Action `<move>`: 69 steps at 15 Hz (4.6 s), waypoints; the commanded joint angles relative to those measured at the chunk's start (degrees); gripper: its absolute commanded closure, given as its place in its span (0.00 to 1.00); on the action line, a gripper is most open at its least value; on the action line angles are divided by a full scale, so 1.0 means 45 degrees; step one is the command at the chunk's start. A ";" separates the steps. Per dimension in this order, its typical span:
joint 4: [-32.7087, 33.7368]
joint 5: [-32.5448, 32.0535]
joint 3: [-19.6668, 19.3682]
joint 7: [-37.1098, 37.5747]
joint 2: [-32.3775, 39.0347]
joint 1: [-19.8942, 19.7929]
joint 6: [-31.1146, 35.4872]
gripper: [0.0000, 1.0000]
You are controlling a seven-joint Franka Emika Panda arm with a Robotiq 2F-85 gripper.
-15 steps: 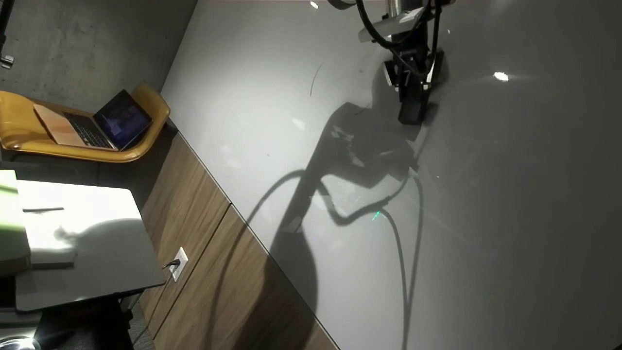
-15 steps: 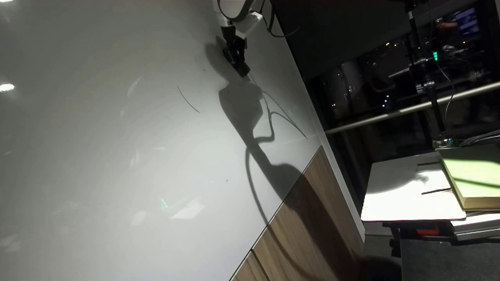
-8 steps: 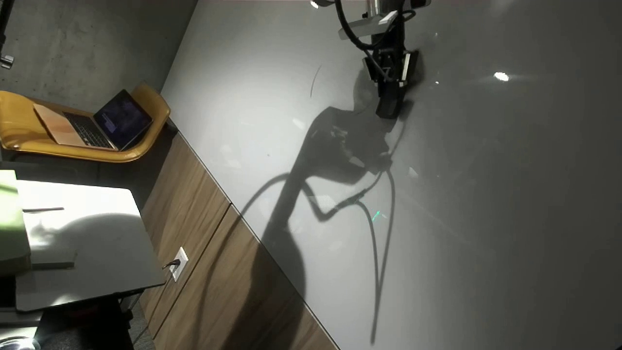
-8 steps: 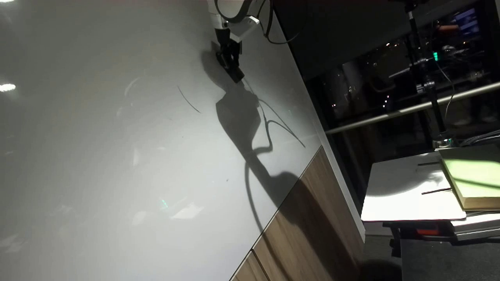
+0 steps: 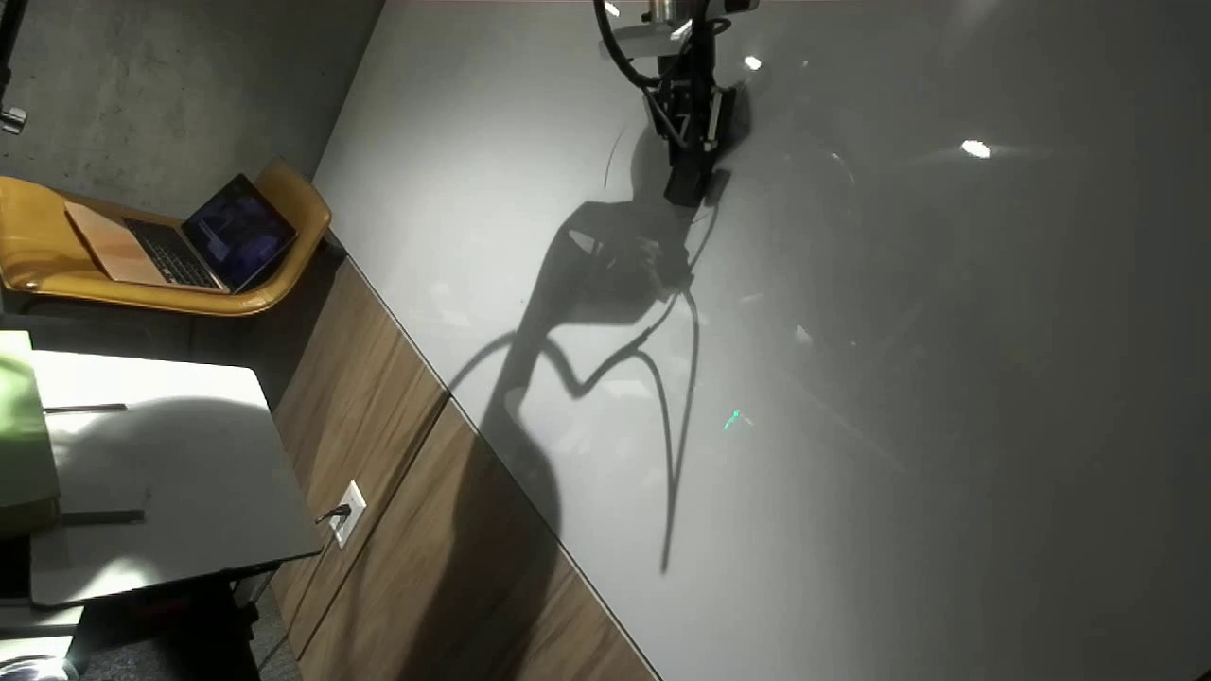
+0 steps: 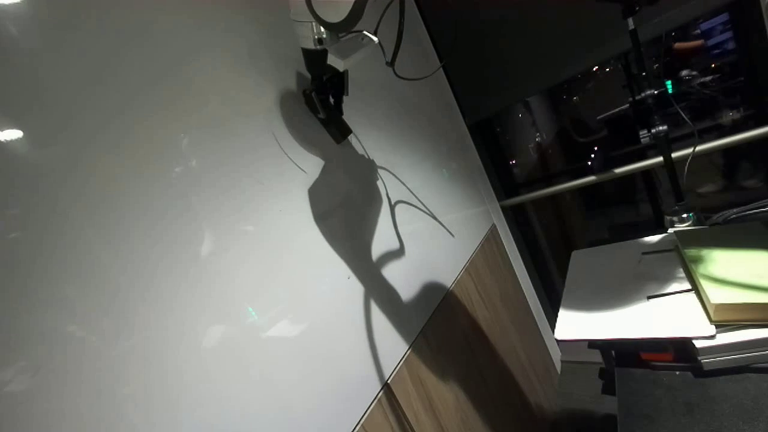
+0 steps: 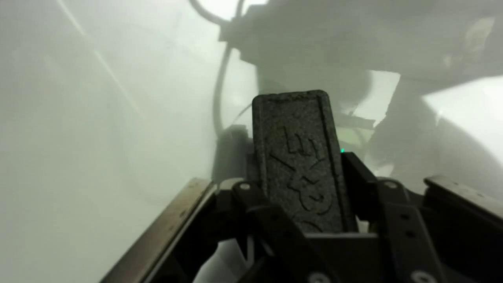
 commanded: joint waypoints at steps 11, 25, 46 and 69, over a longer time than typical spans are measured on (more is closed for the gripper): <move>0.0205 -0.0364 0.1117 0.0614 0.0772 0.2368 0.0465 0.72; -0.1059 -0.0734 -0.0734 0.0155 0.0163 0.0605 0.1104 0.72; -0.3284 -0.0385 -0.1649 0.0085 -0.0314 -0.0191 0.4346 0.72; -1.1107 -0.1302 0.1149 0.0900 -0.5887 0.1804 0.3375 0.72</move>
